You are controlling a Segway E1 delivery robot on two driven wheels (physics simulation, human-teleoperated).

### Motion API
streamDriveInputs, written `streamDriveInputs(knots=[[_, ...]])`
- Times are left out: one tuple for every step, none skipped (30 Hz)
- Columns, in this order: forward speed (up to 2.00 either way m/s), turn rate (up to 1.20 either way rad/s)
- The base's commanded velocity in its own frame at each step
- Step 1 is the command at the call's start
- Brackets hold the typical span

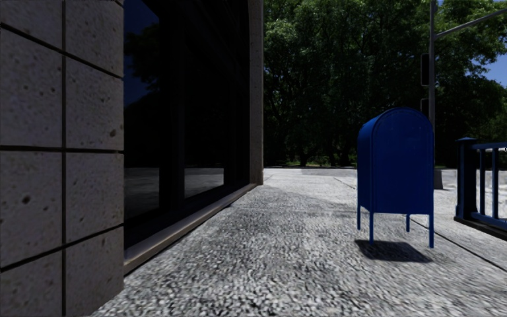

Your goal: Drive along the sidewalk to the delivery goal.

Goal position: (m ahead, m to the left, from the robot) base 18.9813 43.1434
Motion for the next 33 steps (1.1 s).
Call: streamDriveInputs(knots=[[2.0,0.0],[2.0,0.0],[2.0,0.0],[2.0,0.0],[2.0,0.0],[2.0,0.0],[2.0,0.0],[2.0,0.0],[2.0,0.0],[2.0,-0.07],[2.0,-0.16],[2.0,-0.22],[2.0,-0.22],[2.0,-0.24],[2.0,-0.25],[2.0,-0.25],[2.0,-0.25],[2.0,-0.25],[2.0,-0.26],[2.0,-0.3],[2.0,-0.37],[2.0,-0.39],[2.0,-0.39],[2.0,-0.4],[2.0,-0.4],[2.0,-0.4],[2.0,-0.4],[2.0,-0.4],[2.0,-0.4],[2.0,-0.4],[2.0,-0.4],[2.0,-0.4],[2.0,-0.4]])
